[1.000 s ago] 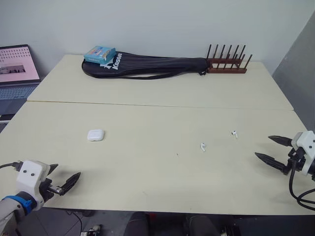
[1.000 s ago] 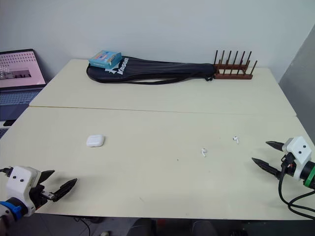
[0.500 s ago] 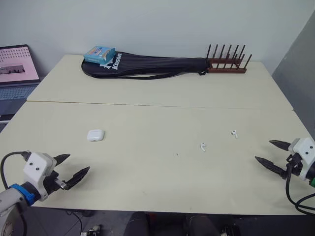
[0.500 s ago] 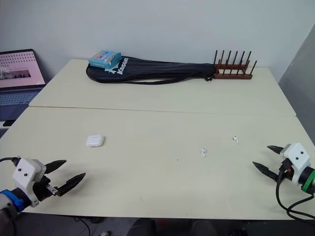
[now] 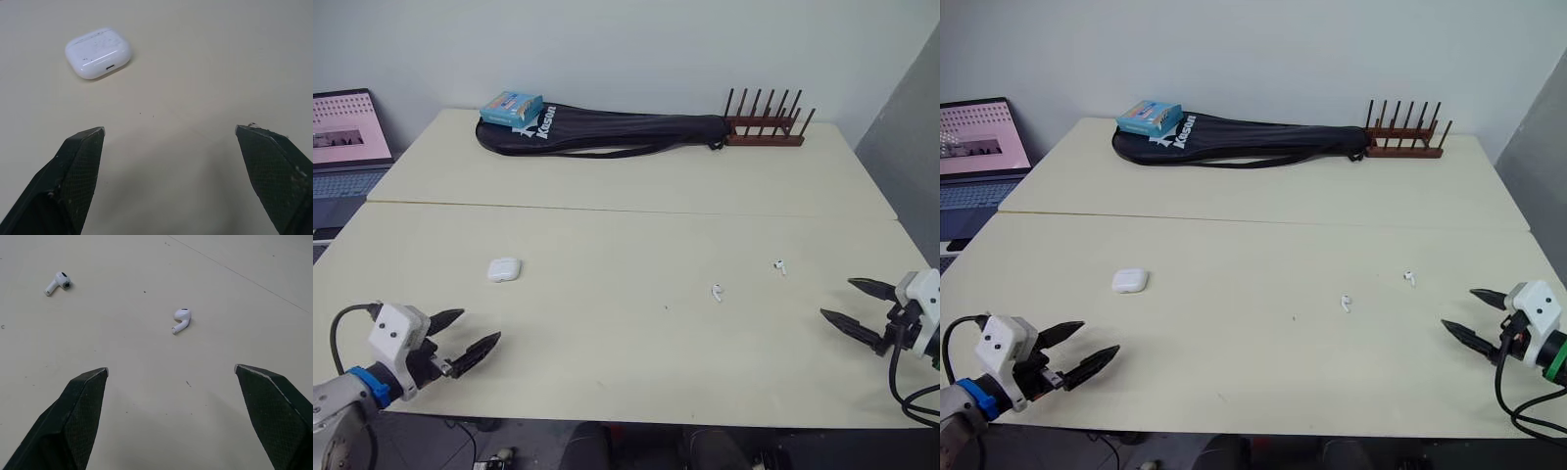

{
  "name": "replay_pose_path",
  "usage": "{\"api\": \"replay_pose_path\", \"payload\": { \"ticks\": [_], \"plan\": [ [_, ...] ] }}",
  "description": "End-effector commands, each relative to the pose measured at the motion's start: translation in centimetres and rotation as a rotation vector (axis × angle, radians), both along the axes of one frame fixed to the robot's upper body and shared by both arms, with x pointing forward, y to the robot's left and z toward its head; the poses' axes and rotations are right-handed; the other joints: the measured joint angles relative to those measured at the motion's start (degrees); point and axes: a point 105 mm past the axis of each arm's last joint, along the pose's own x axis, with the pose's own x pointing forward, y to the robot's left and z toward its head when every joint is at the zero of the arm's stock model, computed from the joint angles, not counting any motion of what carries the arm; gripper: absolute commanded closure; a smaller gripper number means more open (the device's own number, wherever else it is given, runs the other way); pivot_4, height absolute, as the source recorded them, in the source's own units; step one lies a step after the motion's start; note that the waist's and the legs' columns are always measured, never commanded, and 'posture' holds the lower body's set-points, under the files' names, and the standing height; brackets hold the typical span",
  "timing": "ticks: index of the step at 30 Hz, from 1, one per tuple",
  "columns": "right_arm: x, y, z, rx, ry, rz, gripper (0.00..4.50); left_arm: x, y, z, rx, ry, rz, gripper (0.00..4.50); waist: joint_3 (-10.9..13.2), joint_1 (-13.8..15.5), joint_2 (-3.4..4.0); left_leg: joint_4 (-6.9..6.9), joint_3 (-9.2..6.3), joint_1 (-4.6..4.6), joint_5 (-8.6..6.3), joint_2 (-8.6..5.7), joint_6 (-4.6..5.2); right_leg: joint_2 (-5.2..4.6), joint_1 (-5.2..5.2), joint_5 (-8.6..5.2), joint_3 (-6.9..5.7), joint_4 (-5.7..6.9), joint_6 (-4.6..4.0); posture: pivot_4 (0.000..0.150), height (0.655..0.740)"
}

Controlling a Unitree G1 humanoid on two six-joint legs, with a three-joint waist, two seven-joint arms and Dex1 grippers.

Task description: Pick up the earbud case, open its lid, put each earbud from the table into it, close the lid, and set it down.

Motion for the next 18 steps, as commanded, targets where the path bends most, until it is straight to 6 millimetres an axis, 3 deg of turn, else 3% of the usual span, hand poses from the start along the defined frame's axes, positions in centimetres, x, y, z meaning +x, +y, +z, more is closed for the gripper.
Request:
{"api": "replay_pose_path", "payload": {
  "ticks": [1,7,13,18],
  "plan": [
    [-0.1,0.7,1.9,-0.027,-0.055,0.048,0.16,-0.1,0.1,1.0,-0.024,-0.055,0.063,0.00,0.0,0.0,0.00,0.00,0.00,0.00,0.00,0.00,0.00,0.00,0.00,0.00,0.00,0.00,0.00,0.150,0.6925],
    [0.5,5.3,4.0,-0.006,-0.076,0.228,0.16,1.4,-0.1,0.3,-0.096,-0.110,0.250,0.00,0.0,0.0,0.00,0.02,-0.05,0.16,0.00,0.02,0.00,0.00,0.20,-0.01,-0.02,0.01,0.04,0.150,0.6925],
    [1.0,11.7,6.9,0.055,-0.093,0.475,0.16,4.0,-1.3,-1.2,-0.117,-0.104,0.337,0.00,0.0,0.0,-0.03,0.02,-0.08,0.26,0.00,-0.02,0.00,0.00,0.32,0.01,-0.04,0.00,0.01,0.150,0.6925],
    [1.7,14.3,7.8,0.050,-0.101,0.587,0.16,6.1,-1.3,-2.1,-0.125,-0.086,0.373,0.00,0.0,0.1,-0.07,0.01,-0.12,0.20,0.00,-0.02,0.00,0.00,0.27,0.04,-0.09,-0.01,-0.04,0.150,0.6925]
  ]
}}
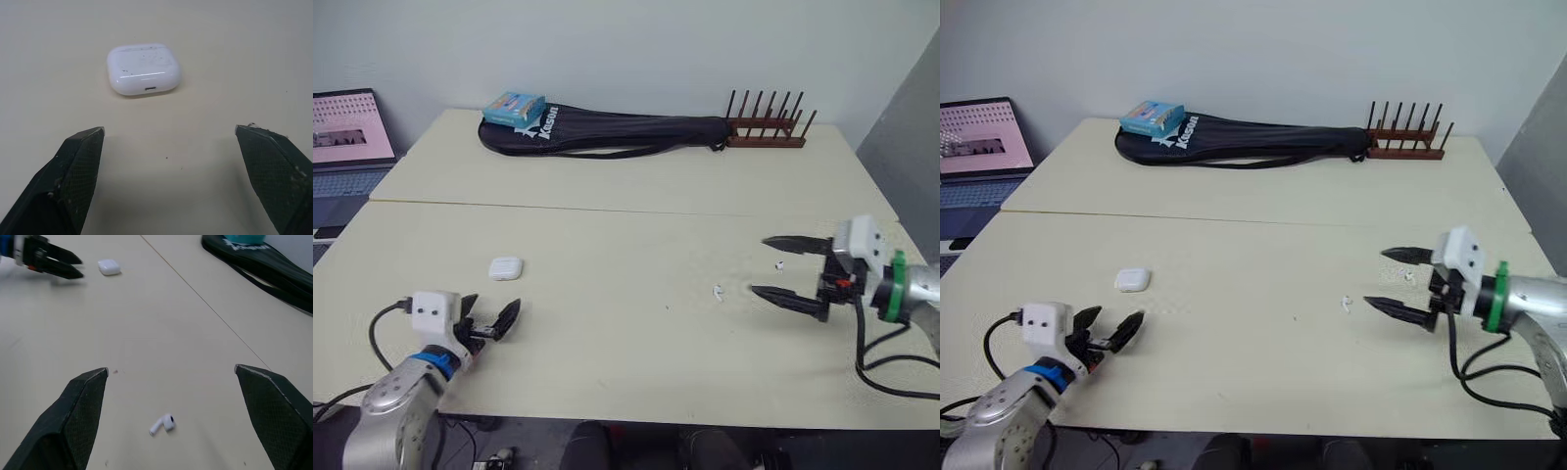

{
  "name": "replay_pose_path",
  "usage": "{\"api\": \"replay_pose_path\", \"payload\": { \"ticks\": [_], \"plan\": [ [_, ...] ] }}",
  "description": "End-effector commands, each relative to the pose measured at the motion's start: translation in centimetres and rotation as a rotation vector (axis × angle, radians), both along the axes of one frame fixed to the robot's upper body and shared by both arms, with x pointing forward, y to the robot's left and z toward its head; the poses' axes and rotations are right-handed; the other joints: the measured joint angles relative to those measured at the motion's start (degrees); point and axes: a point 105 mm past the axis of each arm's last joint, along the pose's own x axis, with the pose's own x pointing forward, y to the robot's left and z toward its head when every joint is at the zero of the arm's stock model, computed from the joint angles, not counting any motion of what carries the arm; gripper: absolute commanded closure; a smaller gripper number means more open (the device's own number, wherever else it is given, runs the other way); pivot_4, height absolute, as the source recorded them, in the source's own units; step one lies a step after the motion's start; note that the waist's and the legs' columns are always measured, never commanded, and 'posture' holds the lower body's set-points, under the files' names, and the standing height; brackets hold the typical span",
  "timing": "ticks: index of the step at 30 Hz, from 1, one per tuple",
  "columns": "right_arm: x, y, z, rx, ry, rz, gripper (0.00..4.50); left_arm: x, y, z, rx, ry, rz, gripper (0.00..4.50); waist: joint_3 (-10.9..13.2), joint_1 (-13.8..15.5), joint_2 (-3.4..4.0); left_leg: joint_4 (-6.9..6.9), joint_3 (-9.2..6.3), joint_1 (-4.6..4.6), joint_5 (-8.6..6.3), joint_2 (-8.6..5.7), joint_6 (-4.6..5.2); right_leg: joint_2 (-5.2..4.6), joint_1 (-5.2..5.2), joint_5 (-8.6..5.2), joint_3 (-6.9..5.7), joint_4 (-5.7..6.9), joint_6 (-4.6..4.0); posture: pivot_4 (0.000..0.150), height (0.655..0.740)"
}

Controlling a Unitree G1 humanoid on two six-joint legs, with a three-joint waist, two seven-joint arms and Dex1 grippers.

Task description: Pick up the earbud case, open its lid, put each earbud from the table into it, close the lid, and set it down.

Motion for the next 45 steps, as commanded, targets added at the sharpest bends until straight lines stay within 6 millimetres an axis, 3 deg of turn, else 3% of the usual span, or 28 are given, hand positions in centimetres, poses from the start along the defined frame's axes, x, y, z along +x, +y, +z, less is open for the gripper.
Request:
{"api": "replay_pose_path", "payload": {
  "ticks": [1,11,21,27,31,35,42,45],
  "plan": [
    [0.0,1.4,0.6,-0.002,-0.009,0.077,0.16,1.2,0.3,-0.1,0.014,0.005,0.031,0.00,0.0,0.0,0.00,0.00,0.00,0.00,0.00,0.00,0.00,-0.01,-0.01,0.00,0.00,0.00,0.00,0.150,0.6925],
    [-0.4,4.4,0.9,-0.006,0.019,0.240,0.16,4.5,-0.3,-1.1,-0.014,0.090,0.032,0.00,-0.1,0.3,0.14,0.00,-0.07,0.12,0.01,-0.04,0.00,-0.02,0.10,0.00,-0.06,0.06,0.00,0.150,0.6925],
    [0.0,4.6,1.4,-0.008,0.014,0.270,0.16,5.7,-1.4,-2.2,-0.053,0.191,0.018,0.00,-0.2,0.5,0.36,-0.01,-0.10,0.24,0.01,-0.06,0.00,-0.04,0.24,0.00,-0.09,0.06,0.00,0.150,0.6925],
    [-0.4,4.4,1.2,-0.006,0.023,0.262,0.00,5.6,-0.9,-2.9,0.003,0.231,0.000,1.73,-0.2,0.5,0.41,-0.01,-0.08,0.24,0.01,-0.08,0.00,-0.07,0.25,0.00,-0.07,0.05,0.01,0.150,0.6925],
    [-0.7,4.0,1.0,-0.012,0.029,0.244,0.00,5.4,-0.7,-3.1,0.064,0.232,-0.059,1.74,-0.3,0.5,0.56,-0.02,-0.09,0.26,0.01,-0.09,0.00,-0.07,0.26,0.00,-0.08,0.05,0.01,0.150,0.6925],
    [-1.0,3.6,0.6,-0.024,0.045,0.215,0.00,4.7,-3.8,-2.1,0.105,0.132,-0.269,1.74,-0.4,0.4,0.65,-0.04,0.00,0.25,0.01,-0.08,0.00,-0.07,0.23,-0.01,-0.01,0.02,0.02,0.150,0.6925],
    [-1.6,5.0,-1.9,0.051,0.317,0.021,0.00,0.7,-15.2,1.5,0.133,-0.181,-0.826,1.74,-0.3,1.2,0.54,0.00,0.00,-0.23,-0.01,-0.04,0.00,-0.34,-0.03,-0.03,0.00,-0.20,0.09,0.150,0.6925],
    [-2.1,6.1,-2.2,0.109,0.426,0.005,0.00,-0.5,-17.4,2.2,0.166,-0.268,-0.937,1.74,-0.1,1.2,0.14,0.04,-0.04,-0.33,0.00,-0.07,0.00,-0.10,-0.14,0.03,-0.02,-0.19,0.08,0.150,0.6925]
  ]
}}
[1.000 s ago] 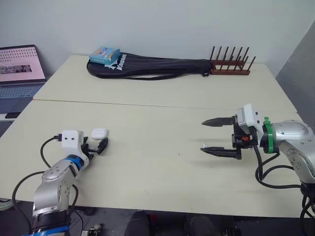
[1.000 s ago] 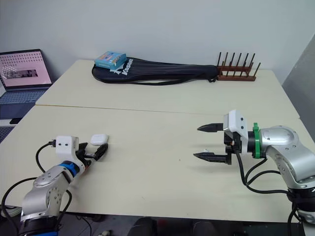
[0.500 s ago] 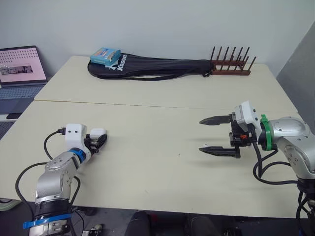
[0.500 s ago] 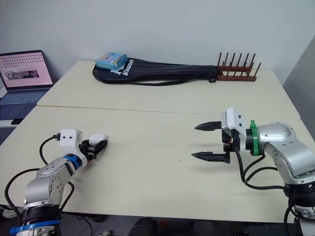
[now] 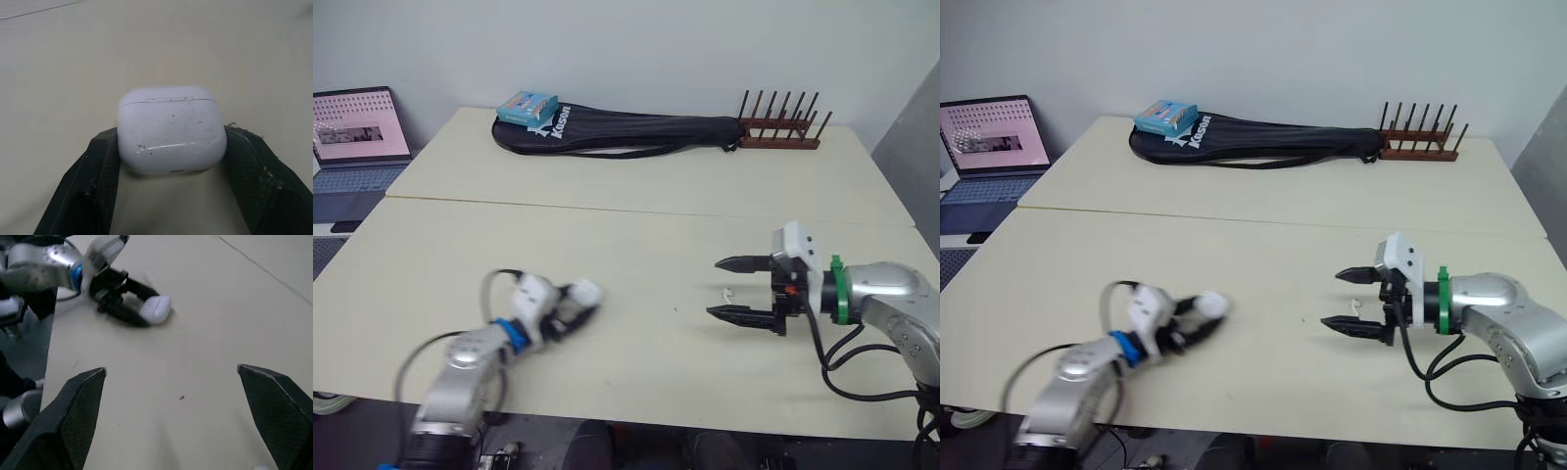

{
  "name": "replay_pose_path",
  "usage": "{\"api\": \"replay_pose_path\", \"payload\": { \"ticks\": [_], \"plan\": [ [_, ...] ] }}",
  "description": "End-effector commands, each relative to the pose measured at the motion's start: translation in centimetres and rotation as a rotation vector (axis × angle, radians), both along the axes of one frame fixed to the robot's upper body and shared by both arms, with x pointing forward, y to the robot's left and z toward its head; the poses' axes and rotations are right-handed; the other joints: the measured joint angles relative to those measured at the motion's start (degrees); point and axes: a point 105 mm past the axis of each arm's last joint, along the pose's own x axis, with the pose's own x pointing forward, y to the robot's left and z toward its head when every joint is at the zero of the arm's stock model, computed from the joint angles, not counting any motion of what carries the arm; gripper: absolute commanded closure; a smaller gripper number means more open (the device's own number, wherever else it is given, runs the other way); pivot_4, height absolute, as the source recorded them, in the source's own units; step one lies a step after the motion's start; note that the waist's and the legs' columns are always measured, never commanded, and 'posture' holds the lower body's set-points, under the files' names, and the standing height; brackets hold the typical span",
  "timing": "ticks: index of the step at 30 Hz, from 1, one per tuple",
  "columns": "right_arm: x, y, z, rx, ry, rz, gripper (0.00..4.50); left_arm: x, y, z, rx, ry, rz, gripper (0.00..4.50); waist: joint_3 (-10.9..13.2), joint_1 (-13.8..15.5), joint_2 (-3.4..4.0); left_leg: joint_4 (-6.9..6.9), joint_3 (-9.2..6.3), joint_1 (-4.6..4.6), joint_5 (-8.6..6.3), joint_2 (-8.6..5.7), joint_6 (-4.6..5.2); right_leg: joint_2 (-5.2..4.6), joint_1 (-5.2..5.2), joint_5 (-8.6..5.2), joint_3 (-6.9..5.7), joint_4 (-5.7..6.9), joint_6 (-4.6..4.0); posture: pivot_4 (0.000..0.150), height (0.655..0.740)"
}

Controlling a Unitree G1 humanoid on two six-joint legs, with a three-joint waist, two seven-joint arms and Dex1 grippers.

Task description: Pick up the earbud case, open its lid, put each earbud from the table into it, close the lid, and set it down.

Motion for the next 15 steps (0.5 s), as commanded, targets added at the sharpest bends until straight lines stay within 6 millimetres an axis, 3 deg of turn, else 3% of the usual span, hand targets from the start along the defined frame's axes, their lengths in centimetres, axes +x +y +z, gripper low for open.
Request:
{"api": "replay_pose_path", "payload": {
  "ticks": [1,7,15],
  "plan": [
    [-0.7,1.0,0.3,0.039,0.088,-0.025,0.00,-1.1,-2.0,2.7,0.013,-0.197,-0.137,1.74,0.0,-0.1,-0.07,0.00,-0.06,0.00,0.00,0.07,0.00,0.07,-0.01,0.01,-0.03,0.00,-0.01,0.150,0.6925],
    [-1.4,2.3,-1.1,0.091,0.282,-0.037,0.00,-2.0,-4.6,4.5,0.004,-0.405,-0.276,1.74,0.0,-0.9,-0.05,-0.06,-0.02,0.02,0.00,0.10,0.02,0.17,-0.07,0.00,0.01,0.05,-0.03,0.150,0.6925],
    [-0.8,3.9,-1.6,0.144,0.367,-0.036,0.00,-1.8,-5.5,5.9,0.010,-0.551,-0.343,1.74,0.0,-1.0,-0.06,-0.02,-0.02,-0.30,0.00,0.05,0.03,0.15,-0.40,0.01,0.00,0.07,-0.01,0.150,0.6925]
  ]
}}
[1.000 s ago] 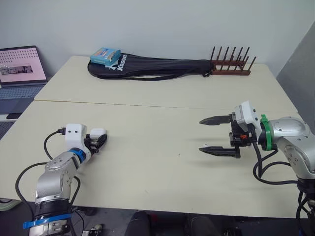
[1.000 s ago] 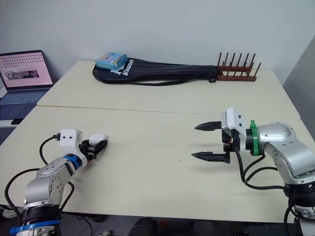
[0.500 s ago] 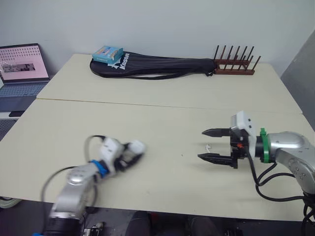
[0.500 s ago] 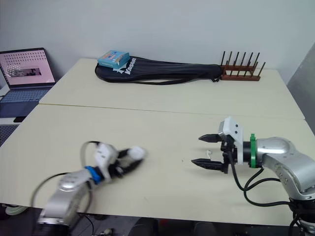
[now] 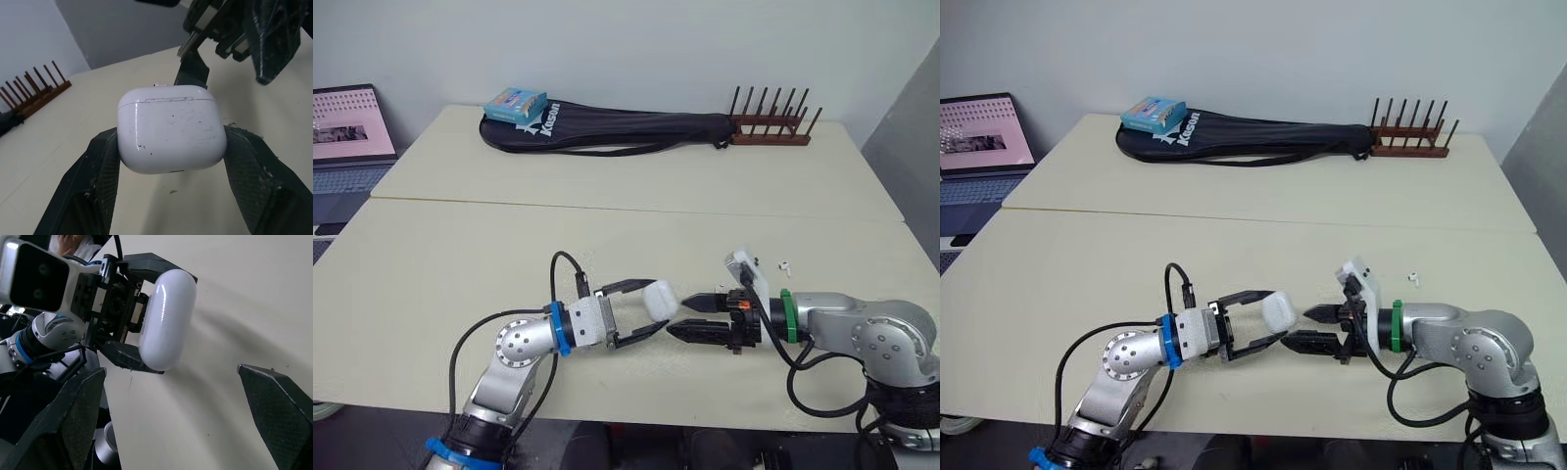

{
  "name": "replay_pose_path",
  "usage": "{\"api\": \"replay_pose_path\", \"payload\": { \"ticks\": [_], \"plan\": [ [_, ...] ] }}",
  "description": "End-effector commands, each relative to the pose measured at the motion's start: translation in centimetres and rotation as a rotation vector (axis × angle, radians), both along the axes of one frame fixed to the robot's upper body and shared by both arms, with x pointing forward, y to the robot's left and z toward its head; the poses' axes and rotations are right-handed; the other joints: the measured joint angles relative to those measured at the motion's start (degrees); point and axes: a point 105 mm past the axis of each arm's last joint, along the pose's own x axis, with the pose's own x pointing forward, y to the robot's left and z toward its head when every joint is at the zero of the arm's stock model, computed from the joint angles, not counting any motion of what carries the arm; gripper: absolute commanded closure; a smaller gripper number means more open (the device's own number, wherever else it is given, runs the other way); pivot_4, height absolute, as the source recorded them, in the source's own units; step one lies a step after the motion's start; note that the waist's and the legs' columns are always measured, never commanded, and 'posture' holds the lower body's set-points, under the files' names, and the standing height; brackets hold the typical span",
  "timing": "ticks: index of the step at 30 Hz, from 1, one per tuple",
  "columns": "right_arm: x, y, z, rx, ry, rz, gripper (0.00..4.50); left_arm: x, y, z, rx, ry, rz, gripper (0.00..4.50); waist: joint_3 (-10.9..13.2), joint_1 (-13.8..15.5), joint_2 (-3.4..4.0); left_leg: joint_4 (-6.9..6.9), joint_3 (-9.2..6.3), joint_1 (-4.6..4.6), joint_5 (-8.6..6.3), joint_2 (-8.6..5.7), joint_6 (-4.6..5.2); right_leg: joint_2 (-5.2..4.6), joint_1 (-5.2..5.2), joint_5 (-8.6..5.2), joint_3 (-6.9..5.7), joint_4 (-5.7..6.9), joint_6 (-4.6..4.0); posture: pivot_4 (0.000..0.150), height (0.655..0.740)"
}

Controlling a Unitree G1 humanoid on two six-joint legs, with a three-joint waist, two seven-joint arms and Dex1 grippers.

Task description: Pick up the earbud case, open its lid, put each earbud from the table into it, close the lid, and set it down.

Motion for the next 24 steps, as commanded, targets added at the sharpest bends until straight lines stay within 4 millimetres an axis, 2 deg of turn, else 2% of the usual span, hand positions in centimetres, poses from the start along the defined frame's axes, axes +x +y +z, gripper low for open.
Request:
{"api": "replay_pose_path", "payload": {
  "ticks": [1,7,10,19,24],
  "plan": [
    [0.0,0.8,0.8,0.039,0.002,0.026,0.00,-0.3,-0.7,0.8,-0.005,-0.068,-0.041,1.74,0.0,0.0,0.00,0.00,-0.01,-0.04,0.00,0.01,0.00,0.01,-0.03,0.00,-0.01,0.00,0.00,0.150,0.6925],
    [-0.1,1.7,1.4,0.074,0.034,0.053,0.00,-0.6,-0.9,1.0,-0.009,-0.104,-0.060,1.74,0.0,0.0,0.00,-0.02,-0.01,-0.15,0.00,0.02,0.01,0.00,-0.15,0.00,-0.02,0.02,0.00,0.150,0.6925],
    [0.1,1.8,1.6,0.077,0.042,0.052,0.58,-0.8,-1.0,1.0,-0.008,-0.112,-0.063,1.74,0.0,-0.1,0.00,-0.03,-0.01,-0.15,0.00,0.01,0.01,0.00,-0.15,0.00,-0.02,0.03,0.00,0.150,0.6925],
    [0.2,1.9,1.6,0.069,0.049,0.057,3.66,-0.8,-1.1,1.3,-0.028,-0.131,-0.055,1.74,0.0,-0.1,0.00,-0.03,0.00,-0.15,0.00,0.02,0.01,0.01,-0.17,0.00,-0.01,0.04,0.00,0.150,0.6925],
    [0.0,2.0,1.7,0.068,0.049,0.071,3.68,-0.3,-1.0,1.6,-0.043,-0.147,-0.030,1.74,0.0,-0.1,0.00,-0.03,0.00,-0.15,0.00,0.02,0.01,0.01,-0.17,0.00,-0.02,0.05,0.00,0.150,0.6925]
  ]
}}
